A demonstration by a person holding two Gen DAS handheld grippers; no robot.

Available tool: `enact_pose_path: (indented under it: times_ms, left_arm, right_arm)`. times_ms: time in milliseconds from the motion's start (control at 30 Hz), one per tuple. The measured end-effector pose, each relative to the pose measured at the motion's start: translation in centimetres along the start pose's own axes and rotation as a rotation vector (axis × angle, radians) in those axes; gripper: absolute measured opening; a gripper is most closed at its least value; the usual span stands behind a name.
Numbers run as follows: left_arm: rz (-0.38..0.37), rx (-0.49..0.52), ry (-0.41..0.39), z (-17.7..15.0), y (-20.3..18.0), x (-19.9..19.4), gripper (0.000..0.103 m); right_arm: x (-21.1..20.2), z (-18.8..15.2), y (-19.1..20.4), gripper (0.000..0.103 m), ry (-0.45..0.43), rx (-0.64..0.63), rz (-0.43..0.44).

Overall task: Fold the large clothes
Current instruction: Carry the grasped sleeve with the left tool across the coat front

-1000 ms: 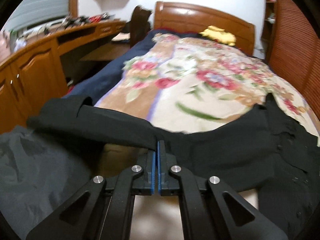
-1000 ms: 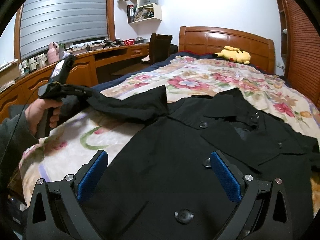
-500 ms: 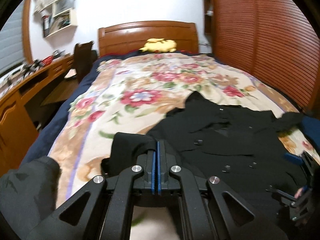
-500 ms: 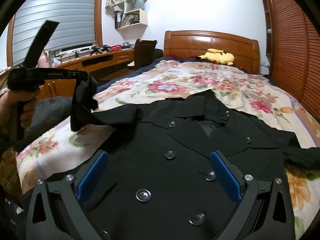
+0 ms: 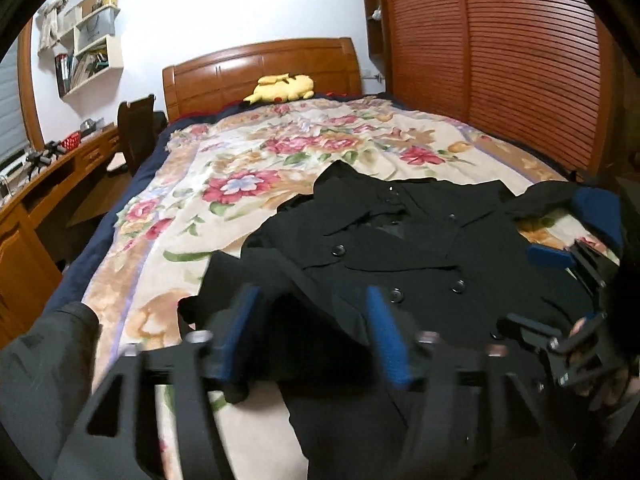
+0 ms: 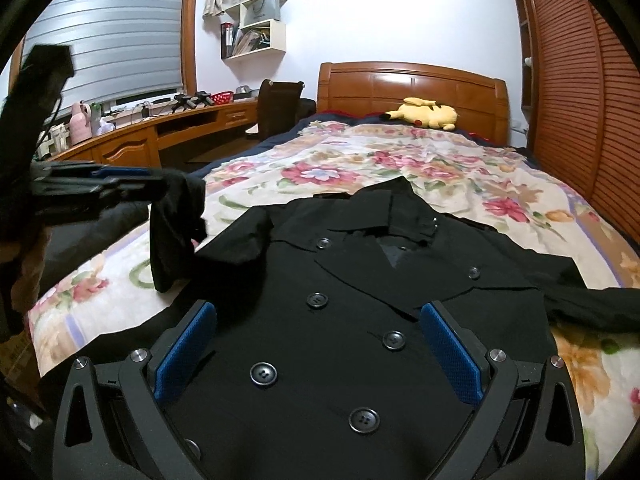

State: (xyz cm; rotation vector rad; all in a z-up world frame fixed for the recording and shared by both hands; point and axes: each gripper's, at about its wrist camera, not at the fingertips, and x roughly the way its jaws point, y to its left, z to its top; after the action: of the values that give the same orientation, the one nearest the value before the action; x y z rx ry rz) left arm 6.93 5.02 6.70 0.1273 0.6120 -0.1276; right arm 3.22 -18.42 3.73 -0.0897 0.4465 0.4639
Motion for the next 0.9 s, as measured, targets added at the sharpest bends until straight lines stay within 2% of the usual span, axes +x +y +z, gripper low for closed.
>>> enact_pose_path:
  times_ms: [33,67,300,500,633,800,900]
  left_arm:
    - [0.002,0.000,-0.013,-0.3,-0.1,-0.4,0.076]
    - [0.004,-0.004,-0.021,-0.5,0.0,-0.8,0.077]
    - [0.056,-0.038,-0.035,-2.2,2.3,-1.4,0.078]
    - [0.113,-0.096,0.019,-4.0,5.4,1.0,0.078]
    - [0.123,-0.132,0.071,-5.1,6.7,3.3,0.078]
    - [0.121,-0.184,0.138,-6.4,8.1,6.4,0.078]
    - [0.086,-0.227,0.177,-6.9,8.7,8.2,0.078]
  right_arm:
    - [0.0,0.0,0.0,0.102,0.000,0.002,0.000]
    - [-0.1,0.1,-0.2,0.102,-0.001,0.005,0.000]
    - [-0.2,-0.2,-0.1,0.102,0.003,0.002,0.000]
    - [-0.2,-0.3,-0.1,0.102,0.013,-0.008,0.004]
    - [-0.2,-0.3,-0.2,0.102,0.016,-0.014,0.007]
    - [0.0,-0.4,-0.4,0.102,0.026,-0.023,0.006]
    - [0.0,-0.3,-0.5,0.102,0.031,-0.028,0.004]
